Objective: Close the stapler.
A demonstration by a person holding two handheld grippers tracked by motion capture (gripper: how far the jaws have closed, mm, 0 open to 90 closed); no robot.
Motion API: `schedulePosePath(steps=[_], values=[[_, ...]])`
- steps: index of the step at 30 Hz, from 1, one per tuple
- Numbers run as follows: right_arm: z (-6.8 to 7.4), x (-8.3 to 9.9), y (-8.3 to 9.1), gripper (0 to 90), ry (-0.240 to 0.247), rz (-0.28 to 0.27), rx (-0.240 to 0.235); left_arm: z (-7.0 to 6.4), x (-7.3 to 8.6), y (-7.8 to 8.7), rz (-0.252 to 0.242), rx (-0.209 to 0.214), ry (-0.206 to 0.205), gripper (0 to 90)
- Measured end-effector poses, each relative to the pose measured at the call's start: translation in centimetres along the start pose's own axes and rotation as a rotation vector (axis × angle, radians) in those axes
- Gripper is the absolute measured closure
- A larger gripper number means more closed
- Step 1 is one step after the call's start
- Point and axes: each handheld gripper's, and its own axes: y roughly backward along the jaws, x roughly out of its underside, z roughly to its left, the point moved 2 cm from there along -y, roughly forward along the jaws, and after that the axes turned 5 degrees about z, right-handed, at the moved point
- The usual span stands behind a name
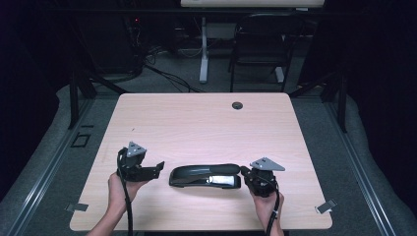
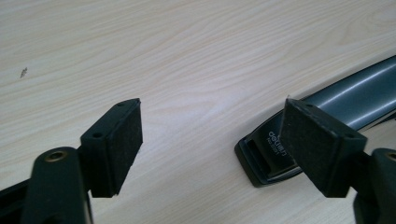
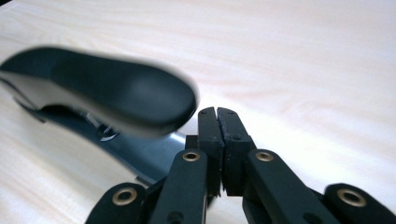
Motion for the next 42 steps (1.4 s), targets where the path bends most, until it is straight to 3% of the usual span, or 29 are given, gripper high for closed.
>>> schedulePosePath(steps=[3,10,16,39,42], values=[[0.3,-1.4,1.1,89.3,0.036,-0.031,0.01,0.1,0.0,0.0,0.003,0.003,0.0,16.7],[1.8,-2.3,1.3,89.3,0.086,-0.015,-0.057,0.3,0.2,0.1,0.006,0.007,0.004,16.3],[2.0,-2.3,1.2,90.0,0.088,-0.016,-0.069,0.3,0.1,0.0,0.007,0.009,0.003,16.3],[1.4,-0.9,-0.3,90.0,0.065,0.065,-0.065,0.3,0.1,-0.1,0.011,0.011,0.0,16.0],[1.3,-0.7,-0.3,90.0,0.05,0.053,-0.073,0.3,0.1,-0.1,0.011,0.012,-0.001,16.0]])
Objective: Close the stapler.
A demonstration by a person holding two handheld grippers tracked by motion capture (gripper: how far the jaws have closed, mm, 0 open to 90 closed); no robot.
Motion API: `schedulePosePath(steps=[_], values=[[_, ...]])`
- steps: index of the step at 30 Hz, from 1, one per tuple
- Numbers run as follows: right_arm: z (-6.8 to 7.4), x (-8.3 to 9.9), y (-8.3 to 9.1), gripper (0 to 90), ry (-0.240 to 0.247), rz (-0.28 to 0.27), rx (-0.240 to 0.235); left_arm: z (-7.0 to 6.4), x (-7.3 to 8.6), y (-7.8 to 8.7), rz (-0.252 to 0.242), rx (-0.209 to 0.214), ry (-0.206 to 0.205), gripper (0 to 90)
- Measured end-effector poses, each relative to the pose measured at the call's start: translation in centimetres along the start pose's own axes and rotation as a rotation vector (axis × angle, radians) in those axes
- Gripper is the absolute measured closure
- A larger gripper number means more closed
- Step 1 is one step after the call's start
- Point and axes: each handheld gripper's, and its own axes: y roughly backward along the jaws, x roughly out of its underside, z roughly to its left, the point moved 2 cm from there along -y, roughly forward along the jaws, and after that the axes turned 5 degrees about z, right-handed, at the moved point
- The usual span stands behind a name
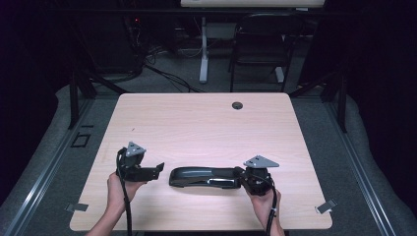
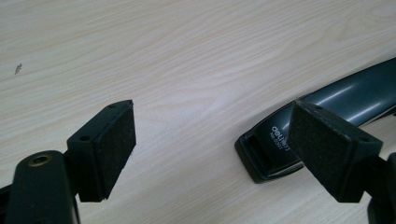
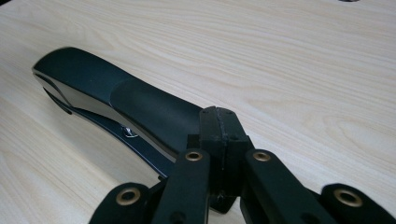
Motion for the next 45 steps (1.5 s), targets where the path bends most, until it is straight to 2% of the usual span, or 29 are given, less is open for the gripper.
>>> schedulePosePath(steps=[9,18,24,29,32,40,42,45], values=[[0.0,0.0,0.1,90.0,-0.008,-0.014,-0.007,0.0,0.0,0.0,-0.001,0.0,0.0,15.9],[0.1,-1.2,1.1,88.6,0.004,-0.036,-0.024,0.1,0.0,0.1,-0.009,-0.004,0.0,15.8],[0.0,-1.8,1.4,83.3,0.015,-0.01,-0.023,0.1,0.0,0.1,-0.01,-0.003,0.0,15.7],[-0.5,-2.2,1.7,76.0,0.015,0.007,-0.023,0.1,0.0,0.1,-0.013,-0.003,0.002,15.4],[-1.2,-2.4,2.3,69.9,0.012,0.013,0.0,0.2,0.0,0.1,-0.008,-0.002,0.002,15.2],[-3.8,-2.0,3.7,48.2,-0.05,0.046,0.027,0.3,0.1,-0.2,0.018,0.004,0.005,13.0],[-4.5,-1.7,4.2,42.8,-0.067,0.066,0.048,0.4,0.1,-0.2,0.017,0.004,0.006,12.7],[-5.7,-1.2,4.6,34.2,-0.096,0.082,0.046,0.4,0.1,-0.2,0.016,0.006,0.009,12.5]])
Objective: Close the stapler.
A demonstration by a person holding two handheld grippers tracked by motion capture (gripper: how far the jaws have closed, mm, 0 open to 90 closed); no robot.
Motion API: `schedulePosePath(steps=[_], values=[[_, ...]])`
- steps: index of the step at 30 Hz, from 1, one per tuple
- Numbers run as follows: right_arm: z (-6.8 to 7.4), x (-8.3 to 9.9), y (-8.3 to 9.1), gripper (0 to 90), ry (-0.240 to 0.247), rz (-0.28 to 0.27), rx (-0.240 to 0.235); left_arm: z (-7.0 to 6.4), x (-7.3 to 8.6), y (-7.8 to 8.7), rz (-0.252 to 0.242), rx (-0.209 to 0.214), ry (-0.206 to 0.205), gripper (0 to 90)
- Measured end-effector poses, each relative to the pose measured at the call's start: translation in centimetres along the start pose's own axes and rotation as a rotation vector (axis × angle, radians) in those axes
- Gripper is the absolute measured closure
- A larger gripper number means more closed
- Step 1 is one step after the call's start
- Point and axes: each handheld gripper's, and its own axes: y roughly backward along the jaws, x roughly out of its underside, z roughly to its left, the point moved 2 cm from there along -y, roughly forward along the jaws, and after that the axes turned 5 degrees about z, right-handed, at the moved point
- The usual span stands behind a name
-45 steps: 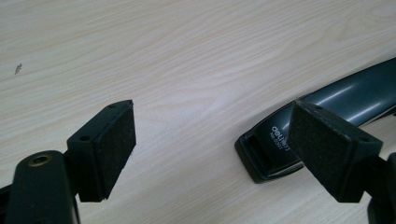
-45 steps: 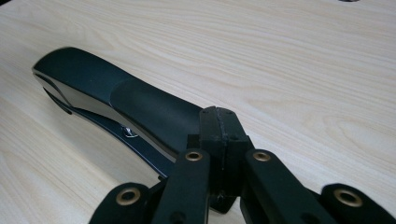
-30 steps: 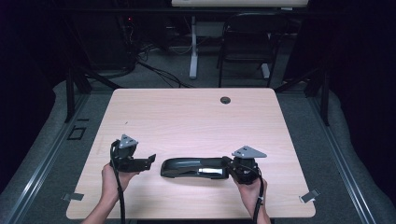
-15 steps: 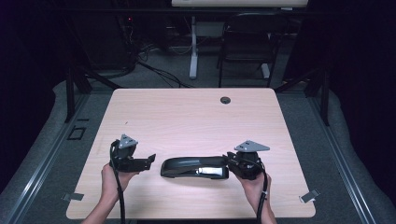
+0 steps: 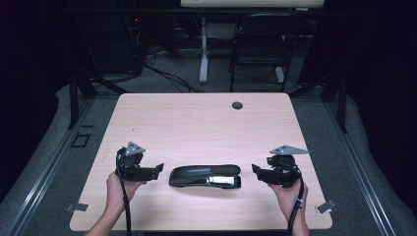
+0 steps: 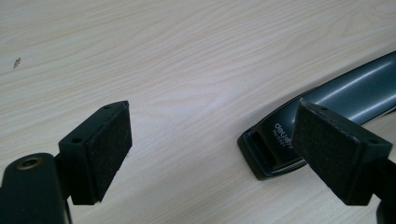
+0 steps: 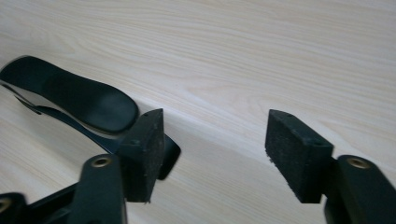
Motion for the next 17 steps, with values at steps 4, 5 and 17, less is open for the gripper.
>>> schedulePosePath(steps=[4,5,17], values=[[-1.3,0.7,0.1,26.2,-0.022,0.041,0.01,0.2,0.1,0.0,0.0,-0.004,0.004,12.3],[-1.5,0.9,0.0,25.0,-0.033,0.046,0.008,0.2,0.1,0.0,0.002,-0.001,0.007,12.3],[-2.2,1.6,-0.6,15.5,-0.031,0.1,0.016,0.3,0.3,-0.2,0.018,0.002,0.01,11.3]])
